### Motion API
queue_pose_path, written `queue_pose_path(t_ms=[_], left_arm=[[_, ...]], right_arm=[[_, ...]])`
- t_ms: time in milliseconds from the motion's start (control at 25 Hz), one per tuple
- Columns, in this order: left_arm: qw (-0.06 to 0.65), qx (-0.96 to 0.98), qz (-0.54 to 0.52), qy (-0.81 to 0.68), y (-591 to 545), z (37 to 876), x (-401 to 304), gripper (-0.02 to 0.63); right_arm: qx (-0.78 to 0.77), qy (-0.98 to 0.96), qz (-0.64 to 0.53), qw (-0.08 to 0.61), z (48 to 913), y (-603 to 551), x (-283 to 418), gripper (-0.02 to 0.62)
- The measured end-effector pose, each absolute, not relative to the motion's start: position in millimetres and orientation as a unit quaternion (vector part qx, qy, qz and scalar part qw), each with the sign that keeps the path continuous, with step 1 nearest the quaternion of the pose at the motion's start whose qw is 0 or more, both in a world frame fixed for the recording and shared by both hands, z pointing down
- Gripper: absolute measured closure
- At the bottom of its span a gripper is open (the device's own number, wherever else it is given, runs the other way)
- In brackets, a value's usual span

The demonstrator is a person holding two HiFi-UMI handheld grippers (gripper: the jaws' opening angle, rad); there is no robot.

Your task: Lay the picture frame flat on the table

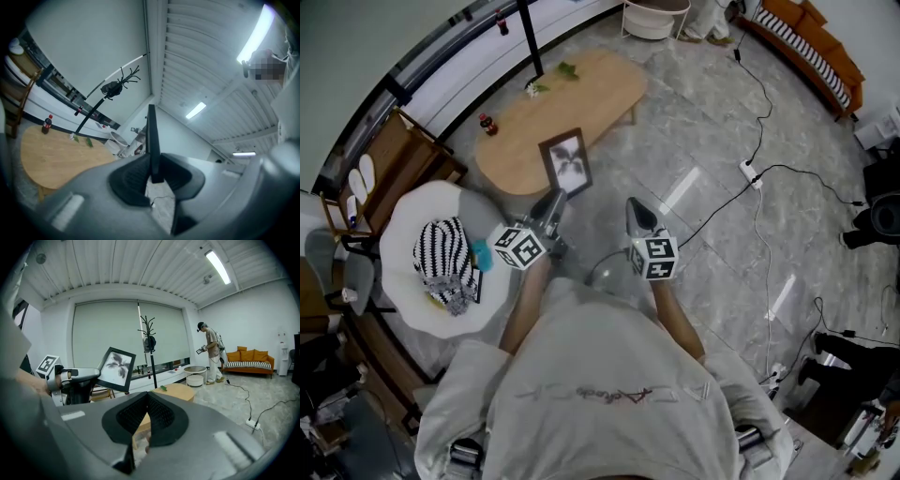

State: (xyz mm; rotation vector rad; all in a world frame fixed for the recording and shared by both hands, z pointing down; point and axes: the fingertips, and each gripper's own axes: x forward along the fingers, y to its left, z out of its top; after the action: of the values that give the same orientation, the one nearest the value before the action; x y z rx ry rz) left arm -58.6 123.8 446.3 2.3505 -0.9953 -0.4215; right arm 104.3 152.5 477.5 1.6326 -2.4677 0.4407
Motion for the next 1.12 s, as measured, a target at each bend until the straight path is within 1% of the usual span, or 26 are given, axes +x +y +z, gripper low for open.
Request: queue_pose_path(t_ms=[560, 840, 1120], left_arm=[[0.282, 0.870, -0.160, -0.370, 92, 454, -62, 0.535], [0.293, 0.866, -0.162, -0.372, 44, 464, -69, 0.535], [0.303, 0.861, -0.164, -0.373, -40, 473, -80, 0.537]], right_arm=[[0.545, -0.821, 0.151, 0.078, 484, 124, 97, 0.589], [0.542, -0.821, 0.158, 0.084, 491, 74, 90, 0.589], [0.535, -0.824, 0.160, 0.095, 497, -10, 76, 0.589]])
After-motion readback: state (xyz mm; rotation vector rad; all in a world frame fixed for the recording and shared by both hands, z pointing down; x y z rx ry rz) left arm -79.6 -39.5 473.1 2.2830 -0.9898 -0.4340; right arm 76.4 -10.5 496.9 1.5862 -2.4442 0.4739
